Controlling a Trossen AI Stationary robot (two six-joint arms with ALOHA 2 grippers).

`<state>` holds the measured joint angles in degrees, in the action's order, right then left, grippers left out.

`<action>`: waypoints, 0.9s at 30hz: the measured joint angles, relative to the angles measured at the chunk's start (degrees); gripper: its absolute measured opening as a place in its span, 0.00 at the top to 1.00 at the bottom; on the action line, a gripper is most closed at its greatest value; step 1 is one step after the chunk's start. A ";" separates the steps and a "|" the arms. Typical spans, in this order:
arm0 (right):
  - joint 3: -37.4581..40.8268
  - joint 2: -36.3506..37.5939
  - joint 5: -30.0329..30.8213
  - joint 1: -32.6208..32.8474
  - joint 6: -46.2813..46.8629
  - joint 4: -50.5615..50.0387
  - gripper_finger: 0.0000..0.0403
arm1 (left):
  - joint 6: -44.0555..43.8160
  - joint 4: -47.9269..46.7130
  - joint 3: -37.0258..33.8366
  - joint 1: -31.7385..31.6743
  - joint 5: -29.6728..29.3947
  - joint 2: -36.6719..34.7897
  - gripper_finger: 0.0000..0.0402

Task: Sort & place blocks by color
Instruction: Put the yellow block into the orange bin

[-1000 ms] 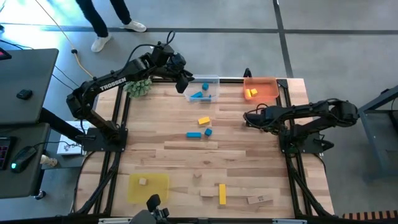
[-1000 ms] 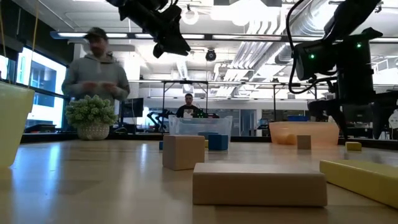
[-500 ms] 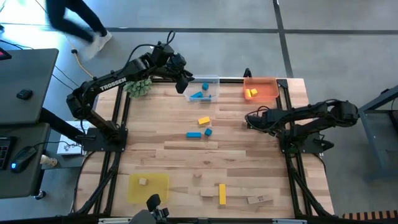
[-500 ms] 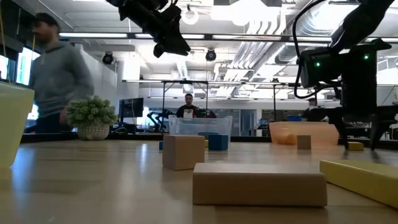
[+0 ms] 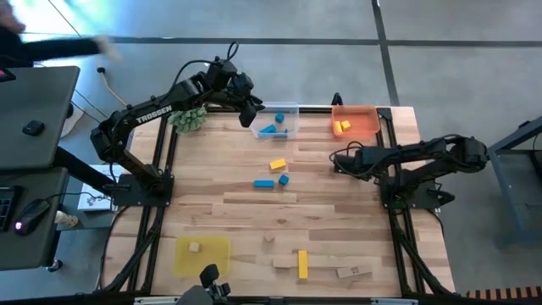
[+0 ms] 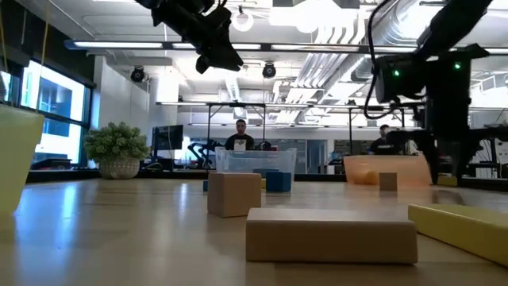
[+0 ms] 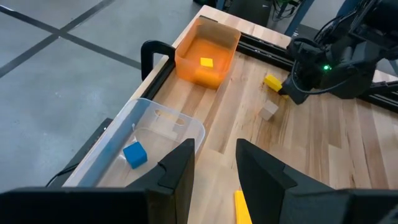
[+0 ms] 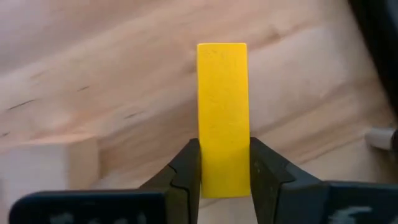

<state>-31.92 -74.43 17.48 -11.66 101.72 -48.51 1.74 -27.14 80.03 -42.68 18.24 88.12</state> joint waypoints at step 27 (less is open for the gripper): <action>-29.36 0.04 22.28 -24.82 -69.58 -1.02 0.81 | -1.23 0.02 -0.02 -0.04 -0.92 0.00 0.74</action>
<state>-61.28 -74.39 39.75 -36.48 32.14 -49.52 0.51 -27.11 80.01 -42.72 17.32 88.12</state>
